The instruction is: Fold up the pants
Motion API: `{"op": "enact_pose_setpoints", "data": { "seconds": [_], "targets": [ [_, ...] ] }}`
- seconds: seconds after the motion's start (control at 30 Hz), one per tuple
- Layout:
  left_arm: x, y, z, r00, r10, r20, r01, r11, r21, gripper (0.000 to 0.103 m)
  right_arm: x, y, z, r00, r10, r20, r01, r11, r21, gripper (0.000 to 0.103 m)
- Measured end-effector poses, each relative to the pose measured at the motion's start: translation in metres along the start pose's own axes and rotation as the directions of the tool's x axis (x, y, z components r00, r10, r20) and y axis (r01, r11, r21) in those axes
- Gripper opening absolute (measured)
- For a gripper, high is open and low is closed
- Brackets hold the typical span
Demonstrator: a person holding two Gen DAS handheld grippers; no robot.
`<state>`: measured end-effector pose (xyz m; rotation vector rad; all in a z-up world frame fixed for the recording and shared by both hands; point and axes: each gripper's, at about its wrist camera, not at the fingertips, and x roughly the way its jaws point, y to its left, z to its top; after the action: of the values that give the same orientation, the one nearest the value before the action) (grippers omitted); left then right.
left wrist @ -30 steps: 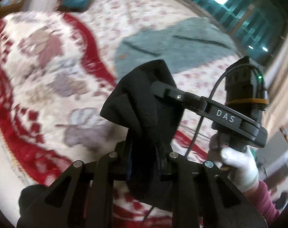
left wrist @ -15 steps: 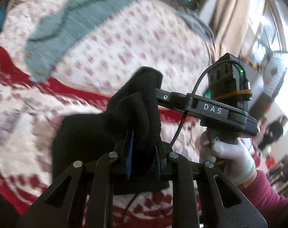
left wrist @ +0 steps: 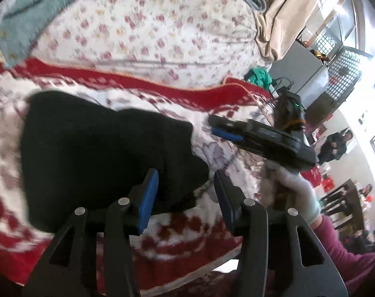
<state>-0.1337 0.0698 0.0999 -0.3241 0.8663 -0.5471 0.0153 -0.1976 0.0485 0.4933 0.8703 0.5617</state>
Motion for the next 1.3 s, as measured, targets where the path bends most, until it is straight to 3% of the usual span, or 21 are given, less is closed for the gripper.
{"op": "enact_pose_setpoints", "data": {
  "seconds": [0.07,0.17,0.33,0.4,0.47,0.6,0.77,0.9,1.0,1.07,1.3],
  "targets": [
    [-0.015,0.007,0.004,0.998,0.045,0.037,-0.046,0.999,0.021,0.046,-0.010,0.011,-0.005,0.999,0.047,0.000,-0.047,0.999,0.002,0.051],
    [-0.028,0.028,0.013,0.984,0.153,0.092,-0.155,0.988,0.012,0.046,-0.012,0.030,-0.016,0.997,0.076,-0.030,-0.076,0.997,-0.024,0.052],
    [-0.014,0.072,0.025,0.960,0.272,0.066,-0.267,0.961,-0.076,0.046,0.011,0.057,-0.037,0.991,0.075,-0.114,-0.084,0.993,-0.083,0.052],
    [-0.006,0.087,0.028,0.960,0.272,0.064,-0.266,0.959,-0.094,0.046,0.022,0.068,-0.046,0.990,0.014,-0.143,-0.037,0.986,-0.161,0.052],
    [0.005,0.096,0.033,0.949,0.309,0.058,-0.303,0.948,-0.095,0.046,0.028,0.074,-0.057,0.988,-0.071,-0.136,0.039,0.973,-0.228,0.052],
    [0.024,0.107,0.035,0.934,0.356,0.031,-0.352,0.932,-0.083,0.046,0.039,0.058,-0.075,0.981,-0.098,-0.168,0.065,0.979,-0.192,0.052],
    [0.020,0.106,0.034,0.932,0.361,0.045,-0.356,0.931,-0.083,0.046,0.032,0.058,-0.073,0.980,-0.089,-0.180,0.053,0.980,-0.194,0.052],
    [-0.004,0.106,0.030,0.939,0.338,0.057,-0.330,0.936,-0.121,0.046,0.014,0.066,-0.059,0.990,-0.072,-0.123,0.047,0.980,-0.196,0.052],
    [-0.017,0.110,0.025,0.945,0.322,0.052,-0.312,0.939,-0.143,0.046,0.005,0.068,-0.052,0.997,-0.030,-0.067,0.017,0.984,-0.175,0.068],
    [-0.020,0.111,0.022,0.948,0.315,0.037,-0.306,0.940,-0.154,0.046,0.008,0.072,-0.050,0.997,-0.020,-0.069,0.007,0.985,-0.172,0.069],
    [-0.018,0.100,0.015,0.932,0.359,0.046,-0.352,0.928,-0.121,0.046,0.032,0.092,-0.054,0.995,-0.038,-0.090,0.017,0.973,-0.229,0.069]
  ]
}}
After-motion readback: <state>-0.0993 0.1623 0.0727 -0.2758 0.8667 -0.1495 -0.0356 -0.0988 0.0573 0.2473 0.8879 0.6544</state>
